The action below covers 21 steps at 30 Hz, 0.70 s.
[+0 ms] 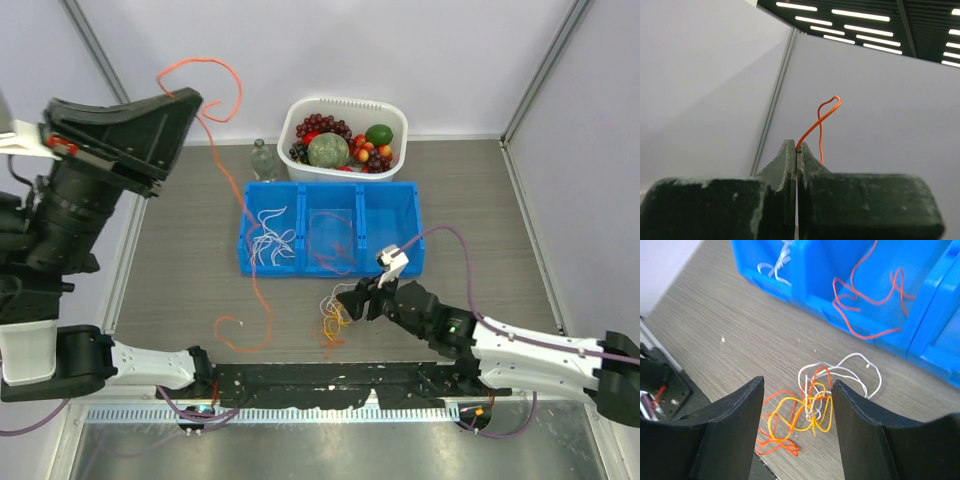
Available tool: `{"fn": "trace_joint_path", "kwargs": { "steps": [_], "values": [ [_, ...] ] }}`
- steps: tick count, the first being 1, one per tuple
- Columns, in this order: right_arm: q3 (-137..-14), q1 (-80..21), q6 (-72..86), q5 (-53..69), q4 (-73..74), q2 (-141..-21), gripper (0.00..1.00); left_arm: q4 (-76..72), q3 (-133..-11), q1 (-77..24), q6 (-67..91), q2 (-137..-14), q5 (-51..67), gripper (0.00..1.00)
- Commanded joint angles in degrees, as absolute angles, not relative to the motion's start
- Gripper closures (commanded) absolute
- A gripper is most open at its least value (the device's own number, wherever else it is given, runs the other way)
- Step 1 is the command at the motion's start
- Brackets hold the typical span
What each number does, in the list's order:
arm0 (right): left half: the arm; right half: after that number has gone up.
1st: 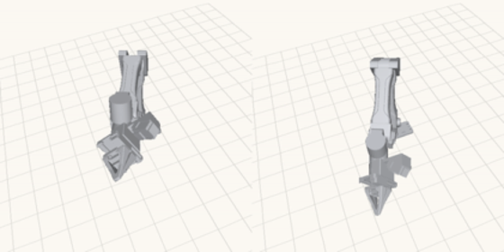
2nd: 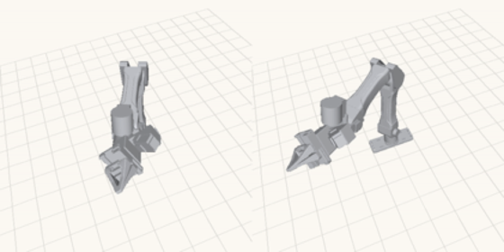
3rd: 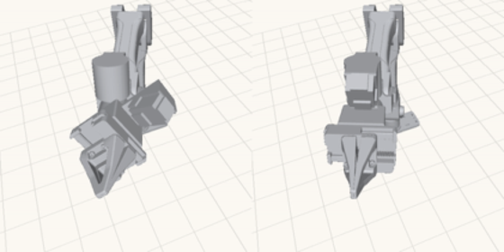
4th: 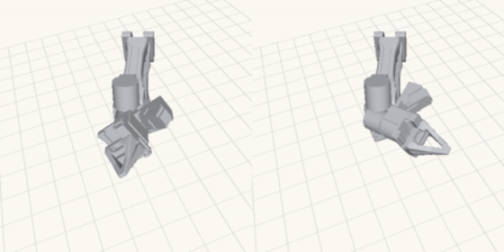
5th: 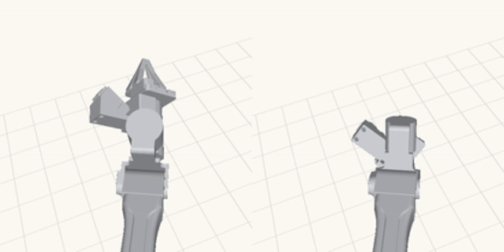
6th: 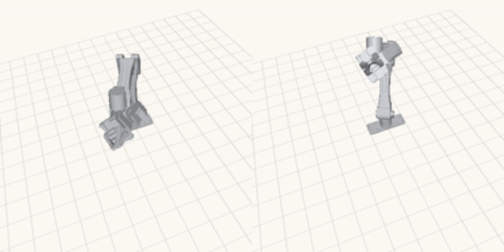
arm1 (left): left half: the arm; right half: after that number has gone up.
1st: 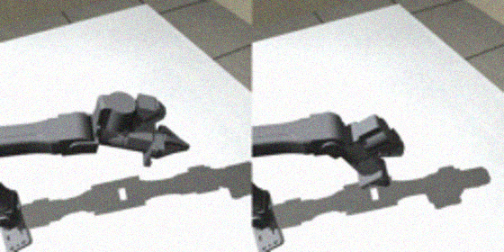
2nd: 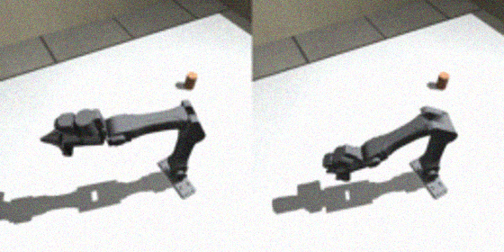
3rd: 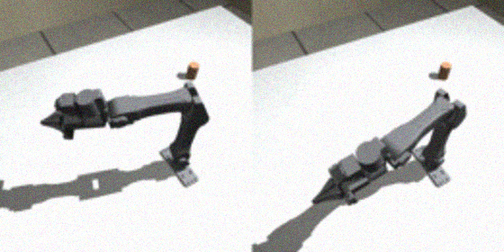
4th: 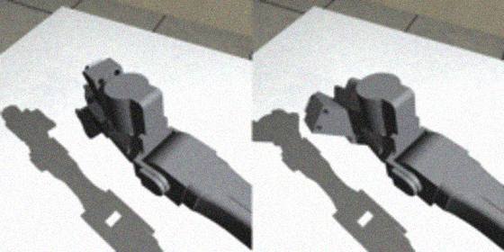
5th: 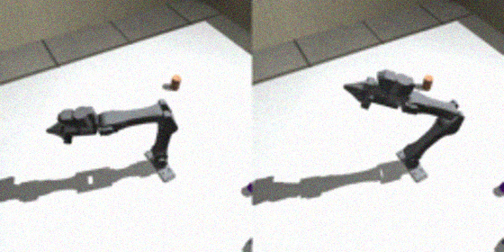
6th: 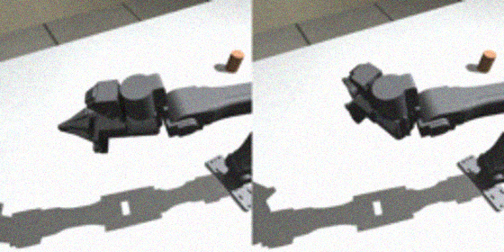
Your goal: Untangle the cables
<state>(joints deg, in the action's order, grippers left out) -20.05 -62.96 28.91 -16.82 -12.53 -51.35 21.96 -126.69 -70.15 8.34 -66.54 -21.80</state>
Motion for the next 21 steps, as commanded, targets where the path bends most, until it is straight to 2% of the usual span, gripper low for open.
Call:
{"fn": "trace_joint_path", "kwargs": {
  "steps": [1, 6, 15, 21],
  "values": [
    [-25.13, -63.28, 26.72, -20.82, -1.51, -41.86, 0.38, 20.31, -122.62, -70.22, 7.38, -65.83, -24.17, 1.00],
    [-25.58, -63.28, 28.04, -22.85, 4.04, -34.99, 0.38, 17.76, -120.67, -70.05, 4.41, -67.14, -25.13, 1.00],
    [-23.91, -63.28, 30.67, -27.77, 9.31, -28.39, 0.38, 15.74, -123.49, -69.70, -7.20, -77.16, -31.64, 1.00],
    [-23.91, -63.28, 30.50, -29.18, 10.63, -26.54, 0.38, 16.52, -123.05, -61.10, -1.77, -82.08, -27.16, 1.00]
  ]
}}
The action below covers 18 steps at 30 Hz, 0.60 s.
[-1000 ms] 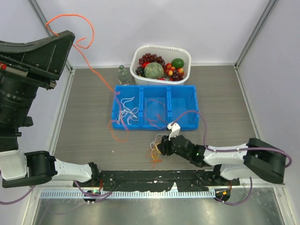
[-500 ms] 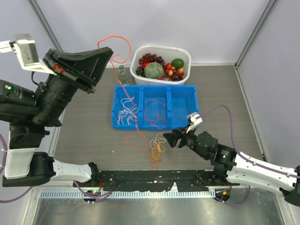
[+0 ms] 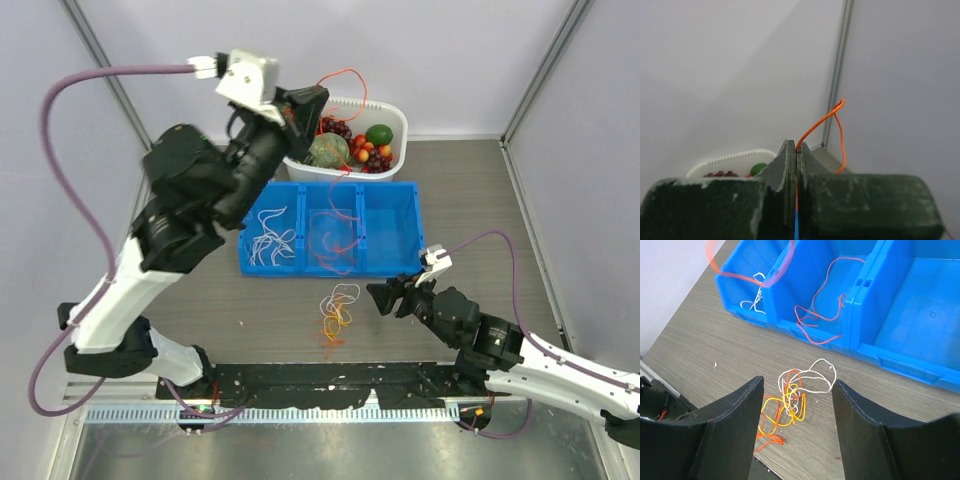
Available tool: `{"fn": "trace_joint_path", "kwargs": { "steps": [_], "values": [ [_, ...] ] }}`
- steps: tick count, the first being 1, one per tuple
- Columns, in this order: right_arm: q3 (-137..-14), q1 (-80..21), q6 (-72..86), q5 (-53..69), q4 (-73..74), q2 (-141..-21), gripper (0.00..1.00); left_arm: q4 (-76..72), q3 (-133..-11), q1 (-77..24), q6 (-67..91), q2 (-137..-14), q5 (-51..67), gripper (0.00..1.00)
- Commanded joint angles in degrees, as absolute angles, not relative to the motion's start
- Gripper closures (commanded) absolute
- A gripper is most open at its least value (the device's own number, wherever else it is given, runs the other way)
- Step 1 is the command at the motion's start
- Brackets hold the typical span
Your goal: Untangle the cables
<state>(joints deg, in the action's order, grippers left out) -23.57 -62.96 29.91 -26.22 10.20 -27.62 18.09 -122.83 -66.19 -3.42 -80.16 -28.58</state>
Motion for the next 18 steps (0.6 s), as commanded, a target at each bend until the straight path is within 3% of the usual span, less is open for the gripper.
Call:
{"fn": "trace_joint_path", "kwargs": {
  "steps": [1, 8, 18],
  "values": [
    [-23.82, -63.28, 30.32, -29.18, 10.72, -26.37, 0.38, 16.26, -122.44, -59.78, -1.06, -82.70, -26.90, 1.00],
    [-23.29, -63.28, 30.41, -29.97, 11.86, -25.49, 0.38, 13.54, -111.81, -49.67, 6.58, -84.46, -23.21, 1.00],
    [-22.68, -63.28, 30.06, -31.20, 12.22, -24.96, 0.38, 8.53, -96.26, -45.97, 12.21, -86.13, -23.20, 1.00]
  ]
}}
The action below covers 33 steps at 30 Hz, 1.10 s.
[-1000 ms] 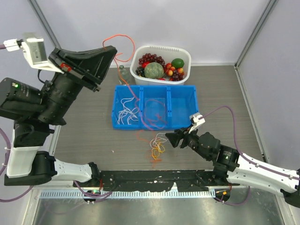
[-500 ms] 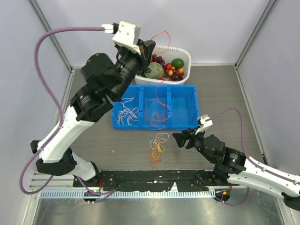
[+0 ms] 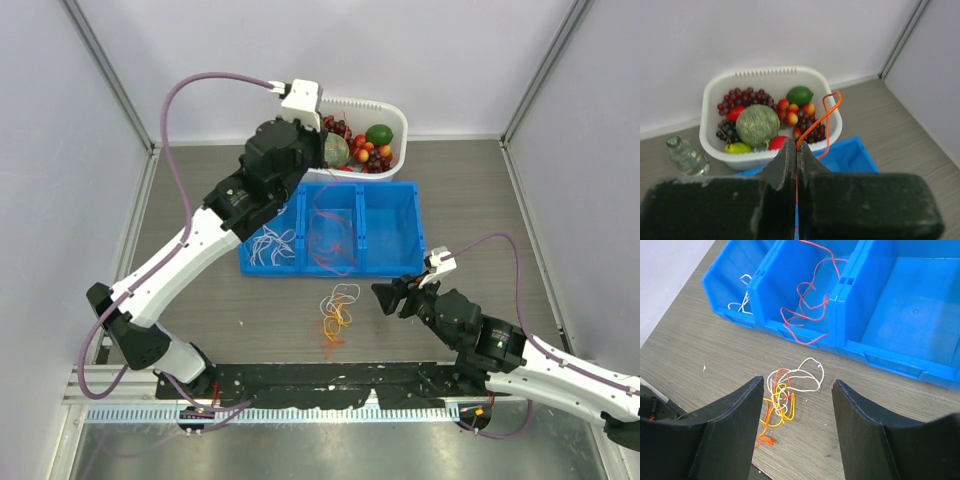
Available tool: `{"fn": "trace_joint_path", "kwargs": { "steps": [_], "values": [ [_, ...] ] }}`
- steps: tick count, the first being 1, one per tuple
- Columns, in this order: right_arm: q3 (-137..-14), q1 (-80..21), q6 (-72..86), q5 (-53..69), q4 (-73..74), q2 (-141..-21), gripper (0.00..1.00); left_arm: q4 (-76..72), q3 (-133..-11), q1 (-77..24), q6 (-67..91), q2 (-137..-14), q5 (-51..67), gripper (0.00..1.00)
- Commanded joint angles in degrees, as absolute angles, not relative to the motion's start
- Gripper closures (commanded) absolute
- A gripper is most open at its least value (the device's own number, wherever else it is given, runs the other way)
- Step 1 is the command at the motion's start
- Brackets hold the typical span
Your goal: Untangle the cables
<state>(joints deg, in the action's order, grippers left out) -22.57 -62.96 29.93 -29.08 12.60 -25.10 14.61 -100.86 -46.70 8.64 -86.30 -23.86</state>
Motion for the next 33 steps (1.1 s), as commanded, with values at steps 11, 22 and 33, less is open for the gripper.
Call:
{"fn": "trace_joint_path", "kwargs": {
  "steps": [11, 22, 33],
  "values": [
    [-22.85, -63.28, 29.62, -31.73, 11.69, -26.72, 0.38, 6.33, -75.34, -45.53, 31.01, -87.36, -14.86, 1.00],
    [-21.53, -63.28, 30.41, -30.85, 11.07, -26.80, 0.38, 10.63, -70.84, -45.53, 37.97, -95.97, -13.27, 1.00],
    [-20.57, -63.20, 31.90, -28.83, 9.14, -30.58, 0.38, 16.44, -74.63, -45.09, 34.63, -91.07, -15.66, 0.29]
  ]
}}
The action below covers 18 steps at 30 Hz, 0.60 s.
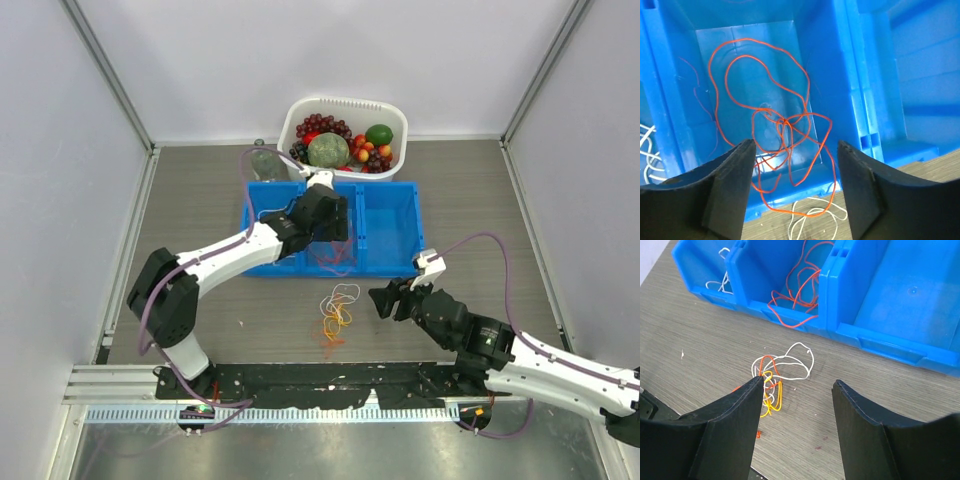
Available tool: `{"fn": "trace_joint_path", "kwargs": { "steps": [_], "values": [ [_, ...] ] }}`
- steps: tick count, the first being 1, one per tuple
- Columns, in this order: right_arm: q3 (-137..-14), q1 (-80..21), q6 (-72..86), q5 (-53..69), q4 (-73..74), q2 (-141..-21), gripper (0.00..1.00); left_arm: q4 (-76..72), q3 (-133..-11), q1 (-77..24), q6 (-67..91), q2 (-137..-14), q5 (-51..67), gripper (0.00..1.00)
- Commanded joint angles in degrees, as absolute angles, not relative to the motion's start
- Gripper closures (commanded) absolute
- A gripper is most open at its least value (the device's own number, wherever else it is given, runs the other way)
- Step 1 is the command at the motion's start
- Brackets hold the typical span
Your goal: Untangle the cables
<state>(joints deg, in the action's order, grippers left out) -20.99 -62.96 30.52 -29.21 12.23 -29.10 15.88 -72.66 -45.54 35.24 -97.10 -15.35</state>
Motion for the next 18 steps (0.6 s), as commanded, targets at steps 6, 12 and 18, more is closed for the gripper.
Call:
{"fn": "trace_joint_path", "kwargs": {
  "steps": [6, 12, 18],
  "values": [
    [-19.51, -63.28, 32.25, -26.72, 3.61, -36.38, 0.38, 7.93, -61.91, -45.09, 39.89, -79.74, -2.66, 0.31],
    [-19.07, -63.19, 34.09, -26.97, -2.28, -44.63, 0.38, -3.06, -43.88, -46.22, 47.36, -70.15, 9.92, 0.38],
    [-17.85, -62.75, 38.93, -33.22, -5.34, -49.82, 0.39, -6.23, -34.11, -57.02, 50.09, -65.83, 5.20, 0.29]
  ]
}}
